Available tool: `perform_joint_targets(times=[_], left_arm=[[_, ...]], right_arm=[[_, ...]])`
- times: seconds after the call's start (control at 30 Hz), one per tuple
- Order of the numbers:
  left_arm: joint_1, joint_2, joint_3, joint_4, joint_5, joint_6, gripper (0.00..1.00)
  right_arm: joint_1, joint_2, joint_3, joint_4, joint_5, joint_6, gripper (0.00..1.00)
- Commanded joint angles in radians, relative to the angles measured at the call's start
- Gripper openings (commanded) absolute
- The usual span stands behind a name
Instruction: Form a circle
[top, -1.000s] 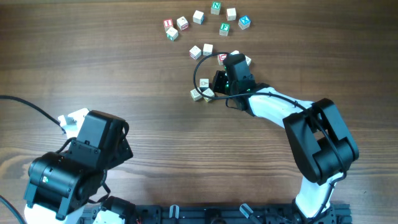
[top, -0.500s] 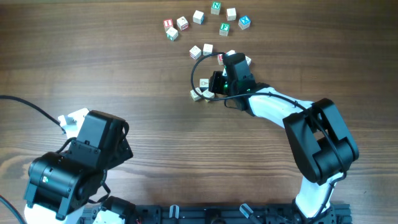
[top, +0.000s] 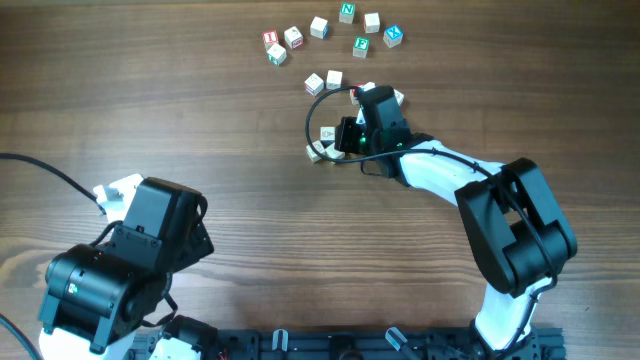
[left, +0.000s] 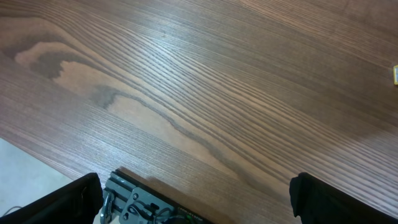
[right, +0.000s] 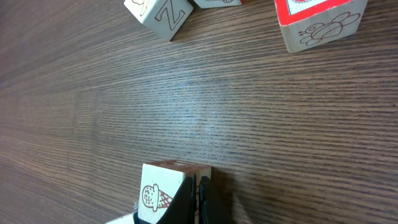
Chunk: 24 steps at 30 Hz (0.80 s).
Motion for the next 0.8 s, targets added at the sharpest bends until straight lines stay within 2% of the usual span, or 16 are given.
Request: perform_joint_targets(times=[0.0,0.77], left_arm=[[0.006,-0.002,-0.004,0.000,-0.001,-0.016,1.00],[0.006,-0.002,-0.004,0.000,-0.001,-0.016,1.00]], right_arm=[[0.004,0.006,0.002,-0.002,-0.018,-0.020,0.04],[0.004,0.006,0.002,-0.011,-0.040,-0.037,0.05]])
